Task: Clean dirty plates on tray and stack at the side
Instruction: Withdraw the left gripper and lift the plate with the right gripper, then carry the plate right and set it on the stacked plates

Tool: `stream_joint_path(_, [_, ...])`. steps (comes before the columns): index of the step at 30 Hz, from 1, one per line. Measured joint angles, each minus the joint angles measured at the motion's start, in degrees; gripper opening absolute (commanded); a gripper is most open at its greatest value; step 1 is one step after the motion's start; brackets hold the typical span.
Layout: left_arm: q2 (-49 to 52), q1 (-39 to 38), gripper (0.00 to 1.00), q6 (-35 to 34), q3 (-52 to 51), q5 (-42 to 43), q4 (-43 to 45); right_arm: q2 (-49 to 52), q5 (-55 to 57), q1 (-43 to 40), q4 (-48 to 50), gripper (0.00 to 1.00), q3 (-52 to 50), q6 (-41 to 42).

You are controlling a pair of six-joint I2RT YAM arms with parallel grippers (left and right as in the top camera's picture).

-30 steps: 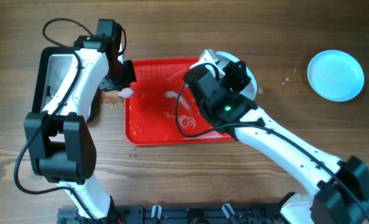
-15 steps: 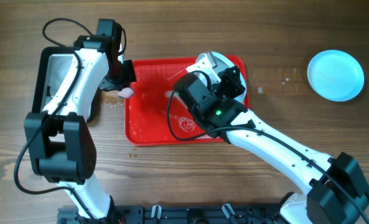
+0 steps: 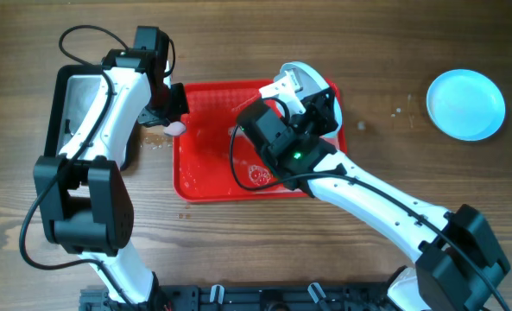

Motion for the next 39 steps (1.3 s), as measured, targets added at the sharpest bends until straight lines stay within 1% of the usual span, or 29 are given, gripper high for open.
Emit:
stream_joint_path(2, [0.0,0.0,0.04,0.0,0.0,0.0,0.0,0.1,2.2,0.6,1.4,0.04,0.0,-1.0])
stream_joint_path(9, [0.0,0.0,0.04,0.0,0.0,0.0,0.2,0.3,2.4,1.7,3.8,0.04,-0.4,-2.5])
stream_joint_path(10, [0.0,0.0,0.04,0.0,0.0,0.0,0.2,0.3,3.0,1.8,5.5,0.04,-0.6,-2.7])
stream_joint_path(15, [0.0,0.0,0.04,0.0,0.0,-0.2,0.2,0.4,0.5,2.3,4.7,0.04,-0.8,-1.9])
stream_joint_path(18, [0.0,0.0,0.04,0.0,0.0,-0.3,0.2,0.4,-7.1,2.2,0.9,0.04,-0.8,2.7])
stream_joint_path(19, [0.0,0.0,0.04,0.0,0.0,-0.3,0.2,0.4,-13.9,2.2,-1.7,0.04,-0.9,5.6])
stream_joint_path(22, [0.0,0.0,0.04,0.0,0.0,-0.4,0.2,0.5,-26.8,1.4,-5.0,0.04,-1.0,12.8])
stream_joint_path(23, [0.0,0.0,0.04,0.0,0.0,-0.4,0.1,0.5,-32.9,0.0,-5.7,0.04,-1.0,16.9])
stream_joint_path(24, [0.0,0.0,0.04,0.0,0.0,-0.4,0.1,0.6,-39.2,-2.5,-6.1,0.04,-1.0,21.1])
stream_joint_path(25, [0.0,0.0,0.04,0.0,0.0,-0.4,0.2,0.6,-41.9,-4.0,-6.2,0.04,-1.0,22.4])
stream_joint_path(27, [0.0,0.0,0.04,0.0,0.0,-0.4,0.2,0.6,-53.5,-11.4,-6.4,0.04,-1.0,27.1])
stream_joint_path(32, [0.0,0.0,0.04,0.0,0.0,-0.4,0.2,0.5,-74.6,-29.7,-6.4,0.04,-1.0,31.8])
stream_joint_path(33, [0.0,0.0,0.04,0.0,0.0,-0.4,0.2,0.5,-77.6,-33.1,-6.4,0.04,-1.0,32.6])
stream_joint_path(34, [0.0,0.0,0.04,0.0,0.0,-0.4,0.2,0.4,-80.8,-38.2,-6.4,0.04,-1.0,33.8])
stream_joint_path(39, [0.0,0.0,0.04,0.0,0.0,-0.4,0.2,0.3,-87.7,-54.8,-5.2,0.04,-1.0,39.7])
